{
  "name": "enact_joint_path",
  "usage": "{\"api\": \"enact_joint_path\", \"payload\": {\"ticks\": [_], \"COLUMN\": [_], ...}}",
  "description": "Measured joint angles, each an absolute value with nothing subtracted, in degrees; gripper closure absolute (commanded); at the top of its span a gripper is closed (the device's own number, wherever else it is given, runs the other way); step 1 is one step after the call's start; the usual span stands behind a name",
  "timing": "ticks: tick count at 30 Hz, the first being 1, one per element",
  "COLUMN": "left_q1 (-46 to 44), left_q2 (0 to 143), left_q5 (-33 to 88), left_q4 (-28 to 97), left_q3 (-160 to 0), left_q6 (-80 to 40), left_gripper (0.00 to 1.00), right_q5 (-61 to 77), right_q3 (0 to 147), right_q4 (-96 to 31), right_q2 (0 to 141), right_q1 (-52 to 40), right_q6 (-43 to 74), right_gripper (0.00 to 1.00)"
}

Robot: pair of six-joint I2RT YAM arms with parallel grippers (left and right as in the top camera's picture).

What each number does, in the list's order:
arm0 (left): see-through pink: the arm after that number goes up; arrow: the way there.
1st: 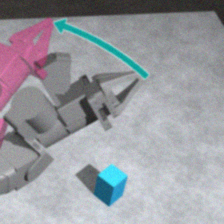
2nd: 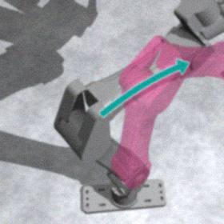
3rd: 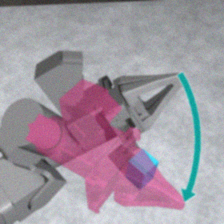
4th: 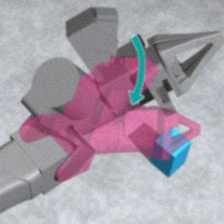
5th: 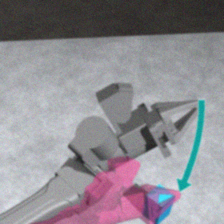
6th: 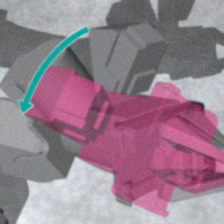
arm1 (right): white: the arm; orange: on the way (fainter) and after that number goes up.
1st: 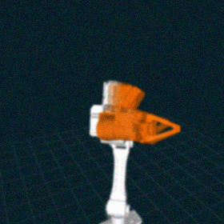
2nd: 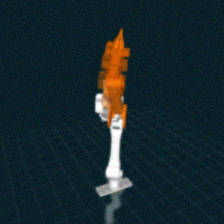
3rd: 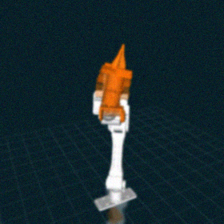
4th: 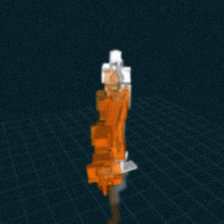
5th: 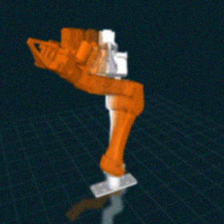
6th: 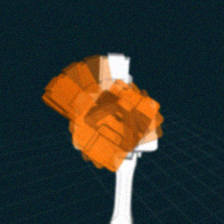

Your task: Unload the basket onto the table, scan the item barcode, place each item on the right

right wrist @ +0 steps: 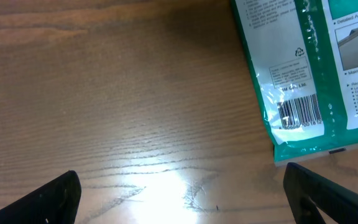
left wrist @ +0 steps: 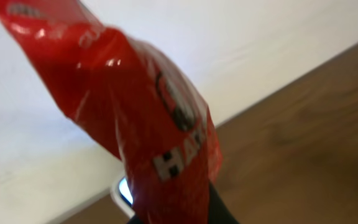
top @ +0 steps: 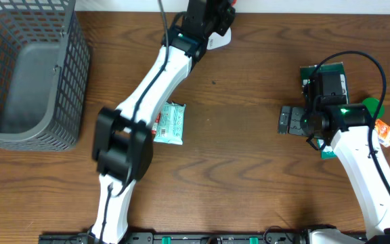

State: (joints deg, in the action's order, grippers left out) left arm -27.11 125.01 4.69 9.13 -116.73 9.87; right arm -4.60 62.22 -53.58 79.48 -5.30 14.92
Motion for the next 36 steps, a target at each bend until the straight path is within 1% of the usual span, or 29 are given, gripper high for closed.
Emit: {"api": "enact_joint_path", "payload": {"ticks": [3, 6, 10, 15, 19, 25, 36], "left_q1": [-28.53, -29.39, -29.58, -30.48, -32.51, -35.59, -37.1], "left_q2": [121.3, 121.34, 124.49, 130.02, 133.47, 134.37, 134.37], "left_q5": [7.64, 12.78, 22.59, 33.67, 40.91, 46.57, 48.18], "left_q4": [16.25, 21.34, 22.72, 22.9, 22.09, 21.08, 20.93], "left_q3": [-117.19, -117.25, -115.31, -113.51, -113.06, -112.95, -112.97], "left_q6": [-0.97, -10.55, -22.22, -30.0, -33.28, -36.05, -36.67], "left_gripper": [0.93, 0.93, 0.93, 0.93, 0.93, 0.92, 0.93], "right_q5": [-4.6, -4.6, -4.58, -4.58, -4.58, -4.58, -4.58], "right_q3": [62.22, 62.22, 62.22, 62.22, 62.22, 62.22, 62.22], "right_q4": [-53.58, -53.58, -53.56, -53.56, -53.56, -53.58, -53.21], "right_q2": [79.48, 79.48, 79.48, 79.48, 79.48, 79.48, 79.48], "right_q1": [-5.3, -5.3, -5.3, -5.3, -5.3, -5.3, -5.3], "right_q6": [14.92, 14.92, 14.9, 14.9, 14.9, 14.92, 14.94], "right_gripper": [0.01, 0.01, 0.01, 0.01, 0.01, 0.01, 0.01]}}
